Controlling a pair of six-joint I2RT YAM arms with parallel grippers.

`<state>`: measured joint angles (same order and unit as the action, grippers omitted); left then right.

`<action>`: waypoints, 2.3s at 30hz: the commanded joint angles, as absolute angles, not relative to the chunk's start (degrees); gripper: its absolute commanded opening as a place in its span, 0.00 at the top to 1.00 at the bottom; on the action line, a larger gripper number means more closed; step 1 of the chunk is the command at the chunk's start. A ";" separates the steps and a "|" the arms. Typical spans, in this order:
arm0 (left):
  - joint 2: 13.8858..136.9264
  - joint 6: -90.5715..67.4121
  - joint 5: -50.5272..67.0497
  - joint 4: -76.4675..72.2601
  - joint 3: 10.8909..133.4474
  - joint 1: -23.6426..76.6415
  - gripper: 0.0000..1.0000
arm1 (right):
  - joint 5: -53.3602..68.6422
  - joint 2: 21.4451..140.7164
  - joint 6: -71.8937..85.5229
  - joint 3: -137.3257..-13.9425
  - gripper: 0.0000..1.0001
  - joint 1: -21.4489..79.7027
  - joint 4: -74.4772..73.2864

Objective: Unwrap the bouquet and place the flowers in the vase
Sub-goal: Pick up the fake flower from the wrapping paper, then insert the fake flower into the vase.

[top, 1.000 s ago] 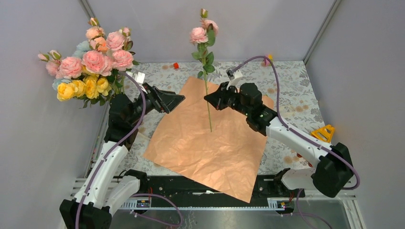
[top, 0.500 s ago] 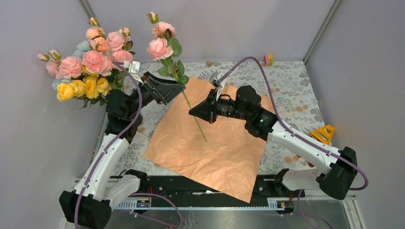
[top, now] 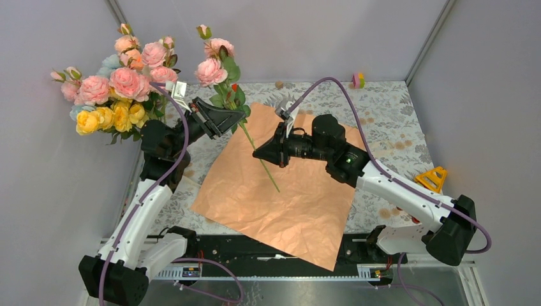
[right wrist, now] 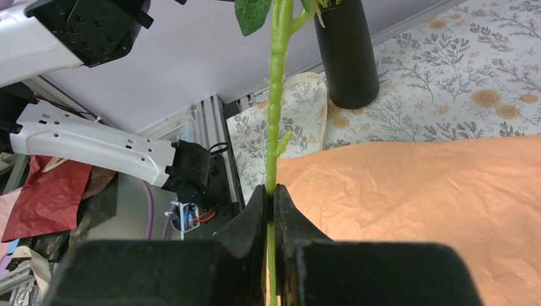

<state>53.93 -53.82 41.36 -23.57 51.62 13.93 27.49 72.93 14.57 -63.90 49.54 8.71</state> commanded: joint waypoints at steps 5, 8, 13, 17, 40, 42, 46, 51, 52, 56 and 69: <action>52.08 -48.81 41.68 -21.85 55.33 14.06 1.00 | 25.26 71.98 12.92 -65.76 0.94 50.18 8.66; 51.73 -40.08 42.48 -13.67 58.71 13.98 1.00 | 23.28 70.93 12.76 -65.07 0.62 50.19 8.57; 51.44 -16.49 43.24 6.74 67.67 13.89 1.00 | 17.19 68.38 11.47 -63.17 0.23 50.19 7.96; 48.98 3.05 37.73 19.62 73.33 13.80 1.00 | 9.91 67.67 9.07 -62.73 0.16 50.10 4.14; 44.05 6.79 22.21 -5.25 64.99 -12.81 1.00 | 9.22 60.65 14.81 -51.05 0.08 31.15 2.44; 44.62 5.71 22.15 -7.87 64.30 -14.08 1.00 | 9.23 60.08 15.02 -50.34 0.08 30.92 2.72; 45.50 4.61 22.56 -10.86 64.14 -16.27 1.00 | 9.23 59.14 15.20 -49.54 0.08 30.63 2.81; 46.26 4.33 22.56 -12.28 63.48 -17.74 1.00 | 9.23 58.80 15.14 -49.25 0.08 30.37 2.86; 46.25 4.05 22.69 -12.61 63.01 -17.87 1.00 | 9.24 58.85 15.13 -49.22 0.08 30.33 2.82; 45.75 3.42 22.85 -13.63 60.35 -18.08 1.00 | 9.32 58.98 15.17 -49.36 0.08 30.23 2.81; 43.58 2.93 21.61 -13.36 52.44 -18.79 1.00 | 10.74 58.37 14.46 -48.67 0.08 29.71 2.85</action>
<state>45.08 3.73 21.61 -9.93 54.33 -18.22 9.10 59.99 14.83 -48.97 30.22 1.10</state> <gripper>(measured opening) 0.113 0.920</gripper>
